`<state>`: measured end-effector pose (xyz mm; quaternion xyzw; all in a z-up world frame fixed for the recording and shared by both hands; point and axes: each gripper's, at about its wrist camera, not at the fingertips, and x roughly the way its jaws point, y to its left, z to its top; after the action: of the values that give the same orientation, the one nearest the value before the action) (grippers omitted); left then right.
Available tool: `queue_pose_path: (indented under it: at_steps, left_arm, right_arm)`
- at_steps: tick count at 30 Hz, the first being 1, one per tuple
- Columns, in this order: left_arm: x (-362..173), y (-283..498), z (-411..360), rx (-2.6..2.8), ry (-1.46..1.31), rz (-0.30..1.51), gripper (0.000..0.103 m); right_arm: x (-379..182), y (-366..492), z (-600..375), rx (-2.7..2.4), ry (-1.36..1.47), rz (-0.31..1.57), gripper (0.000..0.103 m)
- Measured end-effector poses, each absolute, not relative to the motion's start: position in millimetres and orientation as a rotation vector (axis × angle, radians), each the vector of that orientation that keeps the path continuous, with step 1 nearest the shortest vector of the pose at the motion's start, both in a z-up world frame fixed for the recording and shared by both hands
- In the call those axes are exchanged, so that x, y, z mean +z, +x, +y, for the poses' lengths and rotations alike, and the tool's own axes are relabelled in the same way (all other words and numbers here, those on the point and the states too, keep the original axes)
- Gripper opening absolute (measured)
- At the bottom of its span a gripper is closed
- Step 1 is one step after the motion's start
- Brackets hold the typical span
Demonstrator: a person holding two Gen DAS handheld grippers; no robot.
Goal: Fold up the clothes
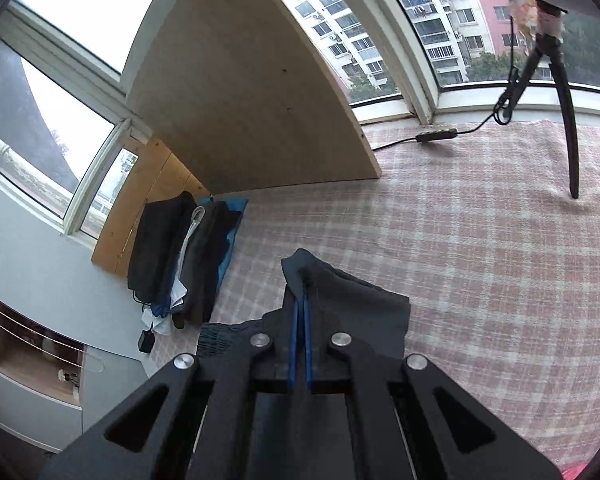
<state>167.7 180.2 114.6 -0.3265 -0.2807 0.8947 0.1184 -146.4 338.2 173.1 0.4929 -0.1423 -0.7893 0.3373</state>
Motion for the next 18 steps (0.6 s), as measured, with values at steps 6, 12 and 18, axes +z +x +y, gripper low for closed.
queue_pose_path:
  at_steps: [6, 12, 18]
  left_arm:
    - [70.2, 183.2, 75.1, 2.618, -1.072, -1.029, 0.006]
    - [31.6, 191.1, 24.3, 2.588, -1.159, -1.082, 0.004]
    - [2.8, 188.6, 0.2, 2.575, -1.262, -1.049, 0.004]
  right_arm:
    - [166.1, -124.6, 207.9, -2.077, 1.328, -0.189, 0.003]
    - [117.5, -112.8, 120.7, -2.069, 1.438, -0.094, 0.003]
    - [95.0, -103.7, 71.9, -2.071, 1.476, 0.006, 0.003]
